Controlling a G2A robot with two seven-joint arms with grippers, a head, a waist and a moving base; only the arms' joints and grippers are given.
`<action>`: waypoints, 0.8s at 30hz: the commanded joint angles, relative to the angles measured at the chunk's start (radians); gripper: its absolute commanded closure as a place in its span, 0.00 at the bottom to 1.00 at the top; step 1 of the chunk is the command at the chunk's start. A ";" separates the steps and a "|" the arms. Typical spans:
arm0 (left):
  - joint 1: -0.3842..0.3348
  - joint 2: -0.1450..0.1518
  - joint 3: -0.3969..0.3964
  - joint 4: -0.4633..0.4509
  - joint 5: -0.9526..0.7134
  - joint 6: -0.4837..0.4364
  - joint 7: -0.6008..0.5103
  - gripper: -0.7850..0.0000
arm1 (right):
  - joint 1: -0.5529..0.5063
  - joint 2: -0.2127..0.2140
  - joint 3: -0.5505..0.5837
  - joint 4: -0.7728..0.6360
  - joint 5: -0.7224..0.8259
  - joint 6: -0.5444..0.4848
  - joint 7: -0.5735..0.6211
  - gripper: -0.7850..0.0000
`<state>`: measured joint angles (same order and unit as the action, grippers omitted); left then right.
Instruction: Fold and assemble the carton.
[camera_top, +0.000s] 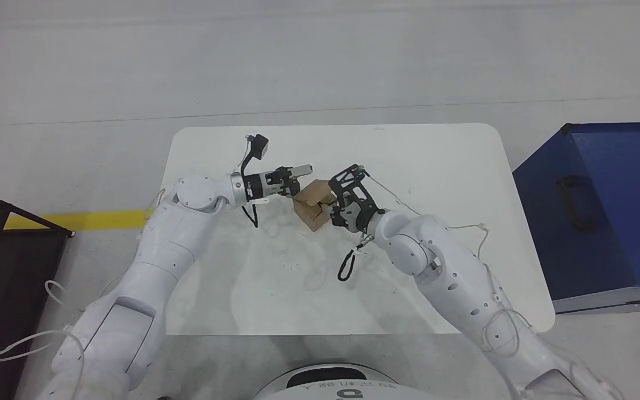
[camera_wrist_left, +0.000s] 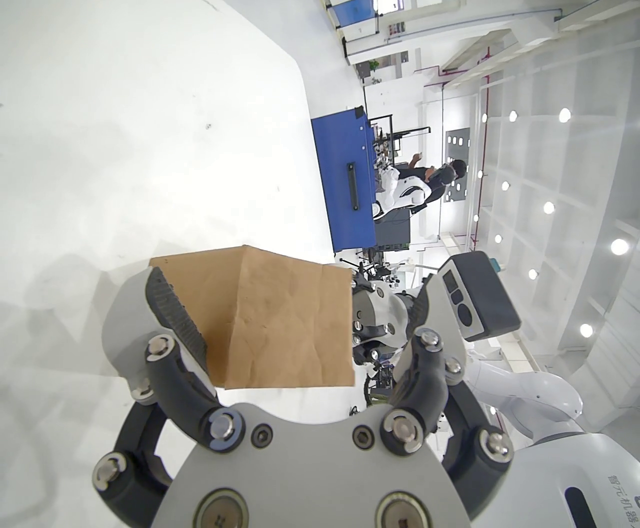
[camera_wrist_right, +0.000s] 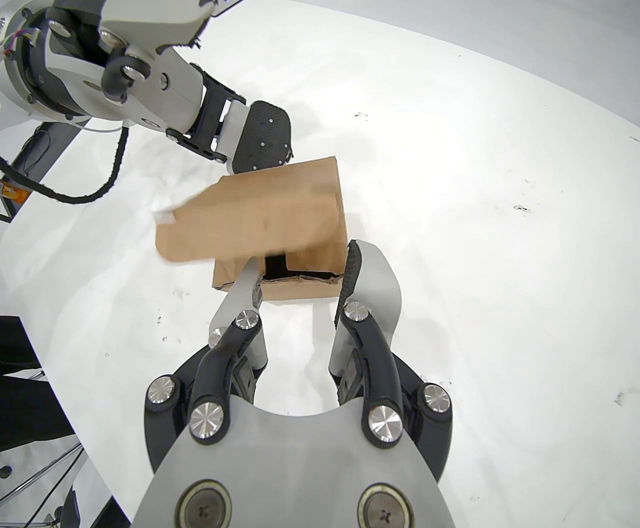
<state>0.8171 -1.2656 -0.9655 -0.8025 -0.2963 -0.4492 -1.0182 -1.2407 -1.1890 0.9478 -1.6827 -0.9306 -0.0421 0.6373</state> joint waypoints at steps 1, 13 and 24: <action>-0.004 0.001 0.003 0.002 0.017 -0.001 -0.002 0.00 | 0.000 -0.001 0.000 0.001 -0.004 -0.001 0.000 0.55; 0.005 0.000 -0.009 -0.037 -0.032 -0.003 -0.045 0.00 | -0.107 0.029 0.135 -0.105 0.070 -0.095 0.028 0.53; 0.024 0.001 0.008 -0.048 -0.018 0.009 -0.093 0.00 | -0.161 0.039 0.164 -0.176 -0.007 -0.095 -0.015 0.53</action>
<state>0.8400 -1.2646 -0.9585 -0.8504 -0.3144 -0.4386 -1.1129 -1.4063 -1.1491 1.1178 -1.8646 -0.9341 -0.1406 0.6241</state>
